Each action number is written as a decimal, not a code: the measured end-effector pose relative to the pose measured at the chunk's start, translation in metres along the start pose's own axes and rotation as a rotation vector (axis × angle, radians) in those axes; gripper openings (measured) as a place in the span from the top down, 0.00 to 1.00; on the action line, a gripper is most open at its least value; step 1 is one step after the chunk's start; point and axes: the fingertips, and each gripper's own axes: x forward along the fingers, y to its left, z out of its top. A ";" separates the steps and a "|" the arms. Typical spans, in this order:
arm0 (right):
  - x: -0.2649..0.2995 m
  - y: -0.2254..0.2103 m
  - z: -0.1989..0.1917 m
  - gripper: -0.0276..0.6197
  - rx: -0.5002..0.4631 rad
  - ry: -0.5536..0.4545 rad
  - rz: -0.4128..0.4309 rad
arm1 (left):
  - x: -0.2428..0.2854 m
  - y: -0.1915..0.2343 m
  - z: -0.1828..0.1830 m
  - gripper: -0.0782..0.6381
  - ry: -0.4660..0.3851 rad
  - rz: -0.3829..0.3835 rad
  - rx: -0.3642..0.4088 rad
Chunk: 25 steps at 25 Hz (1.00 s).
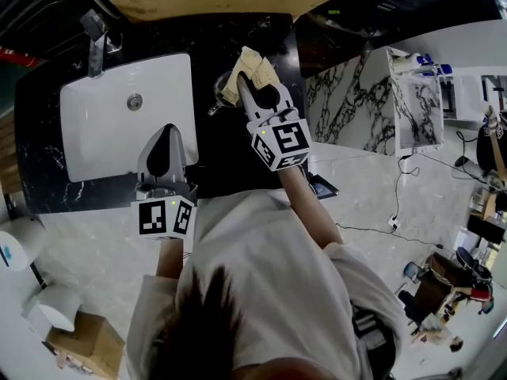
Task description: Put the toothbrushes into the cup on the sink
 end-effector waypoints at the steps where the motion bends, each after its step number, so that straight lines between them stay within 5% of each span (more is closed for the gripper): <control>1: 0.000 0.000 0.000 0.87 0.001 -0.002 0.002 | 0.000 0.000 0.000 0.88 0.000 0.001 0.000; 18: 0.001 0.001 -0.001 0.87 -0.022 0.014 0.023 | 0.000 0.002 0.002 0.88 -0.011 0.003 -0.003; 25: -0.001 0.006 -0.005 0.70 0.001 0.043 0.043 | -0.001 0.002 0.002 0.88 -0.014 -0.004 -0.004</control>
